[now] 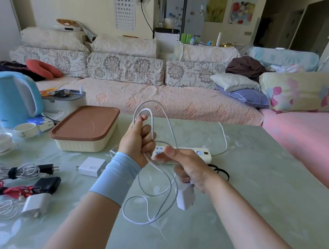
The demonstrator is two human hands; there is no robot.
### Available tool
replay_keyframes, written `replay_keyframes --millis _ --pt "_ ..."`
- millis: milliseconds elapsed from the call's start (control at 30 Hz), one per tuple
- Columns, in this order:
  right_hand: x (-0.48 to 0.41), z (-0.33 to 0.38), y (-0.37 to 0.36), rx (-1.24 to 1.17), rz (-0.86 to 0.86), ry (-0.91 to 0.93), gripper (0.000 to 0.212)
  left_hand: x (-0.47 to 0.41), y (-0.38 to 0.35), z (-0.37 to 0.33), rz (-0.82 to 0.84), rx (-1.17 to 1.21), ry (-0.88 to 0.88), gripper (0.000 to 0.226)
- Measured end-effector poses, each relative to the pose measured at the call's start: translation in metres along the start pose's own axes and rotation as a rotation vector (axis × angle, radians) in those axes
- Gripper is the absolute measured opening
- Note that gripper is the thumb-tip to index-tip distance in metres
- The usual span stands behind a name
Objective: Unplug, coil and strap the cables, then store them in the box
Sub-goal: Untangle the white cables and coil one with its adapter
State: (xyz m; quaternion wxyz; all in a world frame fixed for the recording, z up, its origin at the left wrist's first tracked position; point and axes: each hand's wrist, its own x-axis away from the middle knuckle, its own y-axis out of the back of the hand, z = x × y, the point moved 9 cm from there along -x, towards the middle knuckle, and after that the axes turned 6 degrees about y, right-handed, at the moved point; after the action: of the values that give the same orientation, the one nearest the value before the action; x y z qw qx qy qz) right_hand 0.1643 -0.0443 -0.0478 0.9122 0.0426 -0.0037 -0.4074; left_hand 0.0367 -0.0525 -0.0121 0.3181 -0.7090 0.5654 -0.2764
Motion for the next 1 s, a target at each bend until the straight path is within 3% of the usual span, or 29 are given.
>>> replay_keyframes --millis 133,267,367,467,600,767,867,1000 --pt "0.004 -0.005 -0.023 0.196 0.181 -0.006 0.049 0.001 0.001 -0.004 -0.030 0.114 -0.064 0.025" --pt "0.009 -0.008 -0.031 0.294 0.234 -0.043 0.014 -0.003 0.012 -0.009 -0.048 0.066 -0.003 0.025" --pt "0.006 -0.007 -0.023 0.335 0.165 -0.078 0.024 -0.004 0.021 -0.014 -0.027 0.026 0.097 0.028" --pt "0.008 -0.008 -0.010 0.385 0.168 -0.150 0.013 -0.004 0.041 -0.035 -0.108 -0.201 0.062 0.025" --pt "0.013 -0.014 0.019 0.529 0.160 -0.200 0.025 -0.002 0.064 -0.053 -0.218 -0.415 0.068 0.018" --pt "0.009 -0.012 0.053 0.470 -0.060 -0.172 0.039 0.004 0.056 -0.024 -0.112 -0.364 0.316 0.019" --pt "0.003 -0.006 0.063 0.317 -0.240 -0.087 0.029 0.010 0.042 -0.003 -0.057 -0.357 0.435 0.018" --pt "0.001 0.002 0.051 0.129 -0.228 -0.024 0.022 0.010 0.038 0.016 -0.096 -0.416 0.458 0.023"
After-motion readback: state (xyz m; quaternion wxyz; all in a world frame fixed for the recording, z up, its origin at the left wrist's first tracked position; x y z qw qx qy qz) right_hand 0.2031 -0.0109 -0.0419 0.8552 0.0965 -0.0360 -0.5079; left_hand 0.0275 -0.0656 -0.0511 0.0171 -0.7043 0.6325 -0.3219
